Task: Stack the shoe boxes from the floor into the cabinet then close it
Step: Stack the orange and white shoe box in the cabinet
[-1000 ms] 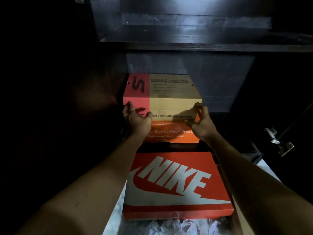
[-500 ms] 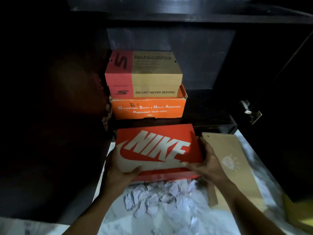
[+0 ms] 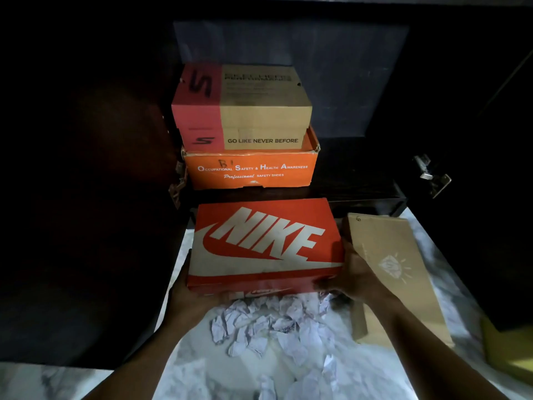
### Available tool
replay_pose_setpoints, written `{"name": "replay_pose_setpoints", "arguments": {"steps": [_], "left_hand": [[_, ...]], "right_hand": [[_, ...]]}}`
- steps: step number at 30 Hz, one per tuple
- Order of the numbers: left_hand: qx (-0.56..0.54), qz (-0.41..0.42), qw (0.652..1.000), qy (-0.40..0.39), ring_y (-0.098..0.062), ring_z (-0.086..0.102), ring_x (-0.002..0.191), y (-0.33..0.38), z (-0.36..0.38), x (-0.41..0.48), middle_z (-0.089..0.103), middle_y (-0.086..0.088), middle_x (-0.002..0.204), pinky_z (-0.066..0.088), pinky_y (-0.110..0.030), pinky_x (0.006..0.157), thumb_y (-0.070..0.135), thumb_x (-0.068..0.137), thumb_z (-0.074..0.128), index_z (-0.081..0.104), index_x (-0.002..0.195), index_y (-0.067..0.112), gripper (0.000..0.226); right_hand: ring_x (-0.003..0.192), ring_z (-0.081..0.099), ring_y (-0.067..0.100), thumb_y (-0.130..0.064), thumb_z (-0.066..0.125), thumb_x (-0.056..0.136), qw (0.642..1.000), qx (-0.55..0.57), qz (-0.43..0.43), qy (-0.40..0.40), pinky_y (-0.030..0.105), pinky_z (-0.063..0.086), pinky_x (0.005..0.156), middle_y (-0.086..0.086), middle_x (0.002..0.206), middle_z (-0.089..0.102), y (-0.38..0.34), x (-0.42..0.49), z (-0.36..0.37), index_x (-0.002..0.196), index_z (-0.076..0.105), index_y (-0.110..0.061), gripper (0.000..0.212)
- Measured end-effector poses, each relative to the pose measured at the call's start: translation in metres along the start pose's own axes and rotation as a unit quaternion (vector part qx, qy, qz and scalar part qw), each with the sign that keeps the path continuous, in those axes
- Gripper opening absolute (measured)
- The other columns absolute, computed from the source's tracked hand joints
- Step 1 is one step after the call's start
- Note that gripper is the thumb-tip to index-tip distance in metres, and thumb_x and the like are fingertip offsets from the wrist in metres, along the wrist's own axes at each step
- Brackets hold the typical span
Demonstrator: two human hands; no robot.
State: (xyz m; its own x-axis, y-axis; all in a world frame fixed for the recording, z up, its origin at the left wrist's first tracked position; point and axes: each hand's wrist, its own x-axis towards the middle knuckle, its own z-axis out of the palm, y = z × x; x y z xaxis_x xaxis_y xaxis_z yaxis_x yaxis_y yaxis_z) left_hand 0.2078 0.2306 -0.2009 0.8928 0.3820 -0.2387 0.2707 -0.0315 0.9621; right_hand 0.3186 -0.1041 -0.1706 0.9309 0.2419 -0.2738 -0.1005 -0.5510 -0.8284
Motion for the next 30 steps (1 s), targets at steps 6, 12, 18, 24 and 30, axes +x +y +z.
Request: {"name": "replay_pose_setpoints", "arguments": {"steps": [6, 12, 18, 24, 30], "left_hand": [[0.019, 0.08, 0.997, 0.013, 0.012, 0.066, 0.097, 0.03, 0.011, -0.01, 0.073, 0.019, 0.106, 0.059, -0.017, 0.077, 0.01, 0.049, 0.097, 0.054, 0.132, 0.021, 0.094], [0.007, 0.18, 0.984, -0.002, -0.014, 0.061, 0.124, 0.097, 0.022, -0.032, 0.065, 0.012, 0.132, 0.054, -0.045, 0.099, 0.044, 0.05, 0.1, 0.05, 0.141, 0.031, 0.105], [-0.022, 0.258, 0.966, 0.015, 0.002, 0.065, 0.11, 0.191, 0.029, -0.028, 0.07, 0.024, 0.117, 0.055, -0.023, 0.09, 0.045, 0.043, 0.097, 0.053, 0.131, 0.044, 0.098], [-0.048, 0.284, 0.954, 0.078, -0.008, 0.07, 0.104, 0.256, 0.019, 0.006, 0.072, 0.004, 0.116, 0.059, -0.024, 0.085, 0.028, 0.05, 0.097, 0.056, 0.137, 0.018, 0.096], [-0.074, 0.283, 0.943, 0.159, -0.002, 0.068, 0.101, 0.27, 0.025, 0.035, 0.068, 0.006, 0.119, 0.055, -0.01, 0.073, 0.023, 0.065, 0.094, 0.054, 0.137, 0.019, 0.083]], "right_hand": [[0.103, 0.067, 0.009, 0.002, 0.096, 0.049, 0.995, 0.087, -0.032, 0.031, 0.02, 0.057, 0.073, -0.004, 0.112, 0.069, -0.03, -0.024, -0.027, 0.133, 0.047, -0.023, 0.101], [0.096, 0.074, 0.016, -0.009, 0.1, 0.036, 0.982, 0.096, -0.118, 0.109, 0.024, 0.059, 0.079, -0.004, 0.106, 0.076, -0.075, -0.073, -0.082, 0.124, 0.062, -0.021, 0.096], [0.092, 0.072, 0.004, 0.012, 0.091, 0.045, 0.957, 0.145, -0.183, 0.171, 0.017, 0.057, 0.076, -0.011, 0.106, 0.076, -0.129, -0.082, -0.121, 0.135, 0.055, -0.022, 0.103], [0.09, 0.07, -0.001, 0.012, 0.087, 0.054, 0.941, 0.155, -0.245, 0.176, 0.016, 0.056, 0.077, -0.016, 0.101, 0.076, -0.196, -0.04, -0.129, 0.129, 0.056, -0.021, 0.088], [0.094, 0.07, -0.002, -0.006, 0.092, 0.06, 0.927, 0.161, -0.256, 0.223, 0.017, 0.057, 0.082, -0.011, 0.105, 0.073, -0.221, 0.008, -0.12, 0.114, 0.061, -0.034, 0.068]]}}
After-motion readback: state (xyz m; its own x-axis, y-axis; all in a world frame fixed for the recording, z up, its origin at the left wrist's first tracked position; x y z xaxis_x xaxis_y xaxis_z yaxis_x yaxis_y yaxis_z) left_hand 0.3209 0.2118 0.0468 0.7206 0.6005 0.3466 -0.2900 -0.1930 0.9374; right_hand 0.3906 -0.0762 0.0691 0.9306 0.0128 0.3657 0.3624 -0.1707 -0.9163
